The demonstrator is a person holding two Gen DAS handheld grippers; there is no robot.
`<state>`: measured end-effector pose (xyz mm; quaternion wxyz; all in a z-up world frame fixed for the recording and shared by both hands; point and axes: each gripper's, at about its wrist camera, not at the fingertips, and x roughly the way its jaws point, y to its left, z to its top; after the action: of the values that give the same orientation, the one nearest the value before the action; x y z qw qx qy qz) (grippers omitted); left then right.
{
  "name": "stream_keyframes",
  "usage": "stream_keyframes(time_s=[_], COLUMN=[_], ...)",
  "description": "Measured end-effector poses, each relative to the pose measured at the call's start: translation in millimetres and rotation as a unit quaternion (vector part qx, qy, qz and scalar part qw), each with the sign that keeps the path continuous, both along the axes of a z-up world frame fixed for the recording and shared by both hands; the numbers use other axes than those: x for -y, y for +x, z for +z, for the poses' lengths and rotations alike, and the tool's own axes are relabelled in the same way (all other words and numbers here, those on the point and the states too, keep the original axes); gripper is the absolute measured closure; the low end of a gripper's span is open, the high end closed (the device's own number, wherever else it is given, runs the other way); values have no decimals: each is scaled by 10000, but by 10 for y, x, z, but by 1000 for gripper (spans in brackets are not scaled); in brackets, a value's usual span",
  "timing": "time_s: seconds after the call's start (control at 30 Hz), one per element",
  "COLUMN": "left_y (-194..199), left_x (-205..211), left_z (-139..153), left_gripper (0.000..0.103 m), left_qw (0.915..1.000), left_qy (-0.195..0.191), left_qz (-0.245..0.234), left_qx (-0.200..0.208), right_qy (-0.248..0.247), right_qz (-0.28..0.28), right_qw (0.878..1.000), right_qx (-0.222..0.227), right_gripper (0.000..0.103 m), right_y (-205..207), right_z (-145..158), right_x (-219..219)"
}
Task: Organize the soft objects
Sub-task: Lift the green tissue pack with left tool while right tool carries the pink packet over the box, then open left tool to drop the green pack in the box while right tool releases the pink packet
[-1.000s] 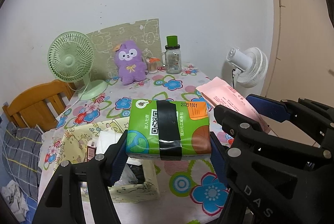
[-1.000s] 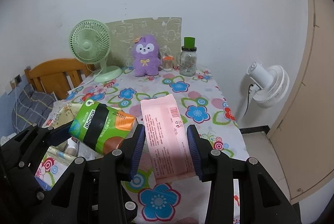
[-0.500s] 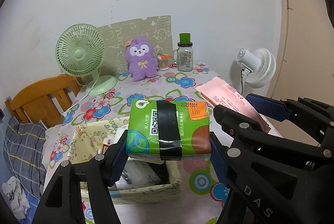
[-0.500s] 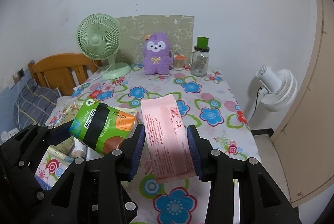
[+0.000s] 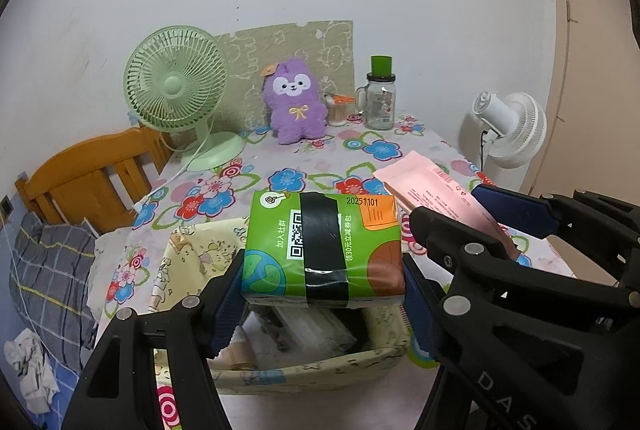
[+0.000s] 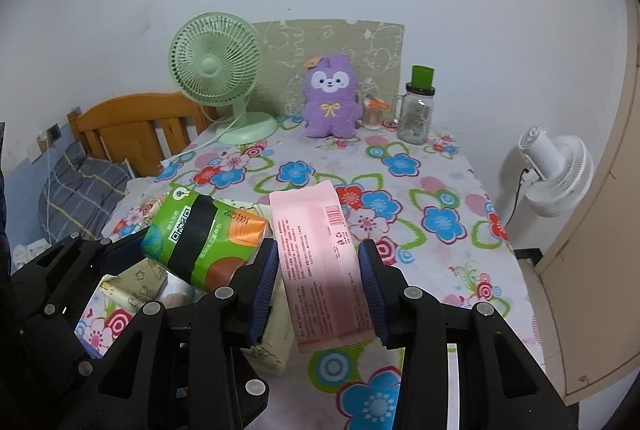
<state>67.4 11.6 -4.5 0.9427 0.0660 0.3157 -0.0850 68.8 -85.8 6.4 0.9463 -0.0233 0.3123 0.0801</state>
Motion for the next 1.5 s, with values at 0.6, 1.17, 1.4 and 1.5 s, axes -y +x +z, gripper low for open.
stream_keyframes(time_s=[0.6,1.17,1.4,1.5], left_y=[227,401,402,400], left_x=[-393,-662,-732,-756], left_z=[-245,-491,-551,-570], left_gripper=[31,30,27,22], left_qw=[9994,9970,9967,9965], left_qy=[28,-1,20,85], left_qz=[214,323,352,341], left_qx=[-285,-701,-734,-754], right_qy=[-10,-1,24,16], right_qz=[236,461,555,593], right_qw=[9993,9974,9962,9958], right_qx=[-292,-557,-666,-704], right_gripper=[59,59,59,59], right_y=[212,356,394,409], right_z=[-212,-418,-493,-521], right_x=[-394,-687,-756,-790])
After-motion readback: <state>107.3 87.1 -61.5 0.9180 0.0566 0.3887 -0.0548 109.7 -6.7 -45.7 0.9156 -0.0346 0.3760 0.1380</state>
